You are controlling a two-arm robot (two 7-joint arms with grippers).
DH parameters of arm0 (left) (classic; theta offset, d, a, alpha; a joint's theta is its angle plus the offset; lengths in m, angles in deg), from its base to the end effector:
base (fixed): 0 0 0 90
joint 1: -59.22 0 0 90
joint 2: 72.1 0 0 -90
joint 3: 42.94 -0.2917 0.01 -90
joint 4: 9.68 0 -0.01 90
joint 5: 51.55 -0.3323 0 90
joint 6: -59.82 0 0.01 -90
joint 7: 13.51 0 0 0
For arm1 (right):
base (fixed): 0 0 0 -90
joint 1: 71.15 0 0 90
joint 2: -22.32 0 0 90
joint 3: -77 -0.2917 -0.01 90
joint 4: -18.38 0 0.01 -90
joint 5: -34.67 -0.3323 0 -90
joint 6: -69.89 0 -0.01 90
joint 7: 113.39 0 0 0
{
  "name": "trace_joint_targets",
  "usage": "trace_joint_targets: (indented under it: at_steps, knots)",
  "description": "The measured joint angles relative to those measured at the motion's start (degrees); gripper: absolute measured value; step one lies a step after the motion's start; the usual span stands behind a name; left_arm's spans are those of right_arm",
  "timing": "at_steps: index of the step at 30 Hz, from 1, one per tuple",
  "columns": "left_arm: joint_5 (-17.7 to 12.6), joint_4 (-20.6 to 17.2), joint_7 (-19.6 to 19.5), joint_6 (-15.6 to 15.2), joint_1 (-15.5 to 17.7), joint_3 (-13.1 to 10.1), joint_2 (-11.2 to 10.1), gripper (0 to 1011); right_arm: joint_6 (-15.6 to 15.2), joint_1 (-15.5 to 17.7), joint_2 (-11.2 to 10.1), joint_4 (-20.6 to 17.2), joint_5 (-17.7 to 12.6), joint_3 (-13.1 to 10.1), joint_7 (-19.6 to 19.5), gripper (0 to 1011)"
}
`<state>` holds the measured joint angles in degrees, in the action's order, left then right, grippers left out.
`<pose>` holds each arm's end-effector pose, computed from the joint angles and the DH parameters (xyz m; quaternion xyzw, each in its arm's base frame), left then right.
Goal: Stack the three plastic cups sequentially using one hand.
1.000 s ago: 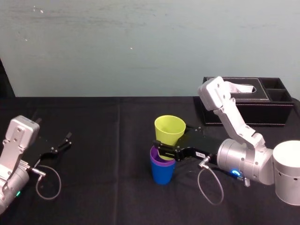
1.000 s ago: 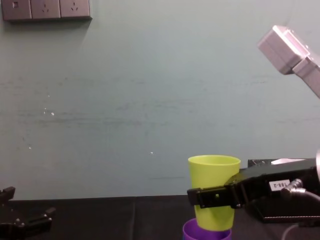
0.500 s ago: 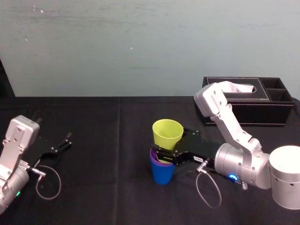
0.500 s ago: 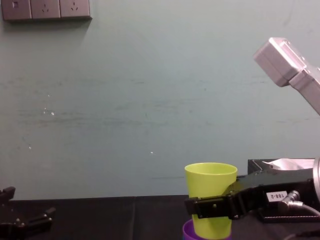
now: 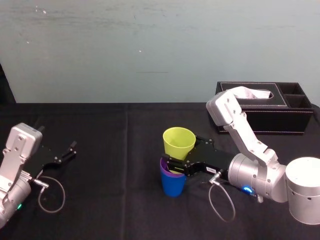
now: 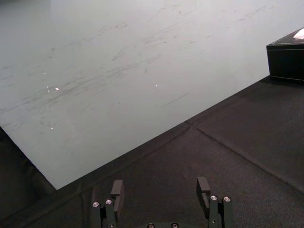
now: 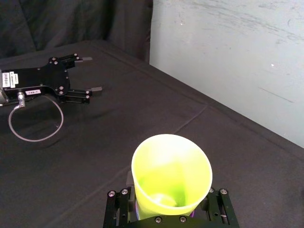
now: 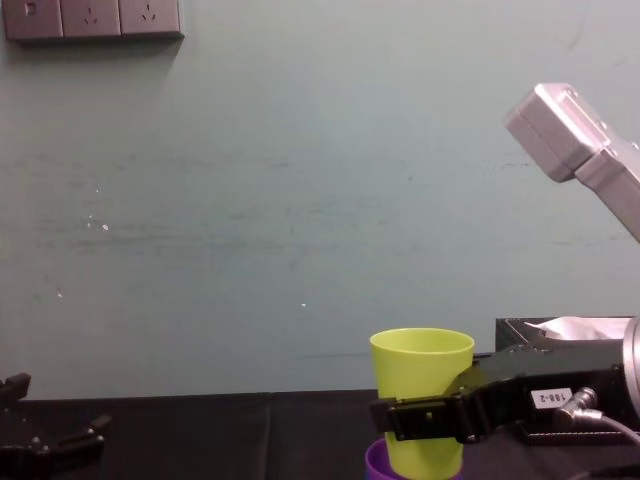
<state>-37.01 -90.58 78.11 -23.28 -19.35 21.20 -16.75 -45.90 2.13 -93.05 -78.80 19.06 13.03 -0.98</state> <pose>0.3806 0.0775 -0.3081 0.1416 -0.1325 0.5799 0.7912 0.3885 0.0272 -0.2008 -0.1776 -0.0008 -0.3780 0.9086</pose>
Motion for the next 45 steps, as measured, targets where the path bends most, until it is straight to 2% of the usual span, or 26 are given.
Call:
trace_joint_targets:
  at_steps: [25,45]
  knots:
    - [0.00,0.00,0.00,0.00,0.00,0.00,0.00,1000,2.13,-0.66,1.19,2.20,0.62,-0.09,-0.05,736]
    - [0.00,0.00,0.00,0.00,0.00,0.00,0.00,1000,3.44,-1.19,1.88,4.34,1.59,0.93,0.59,735]
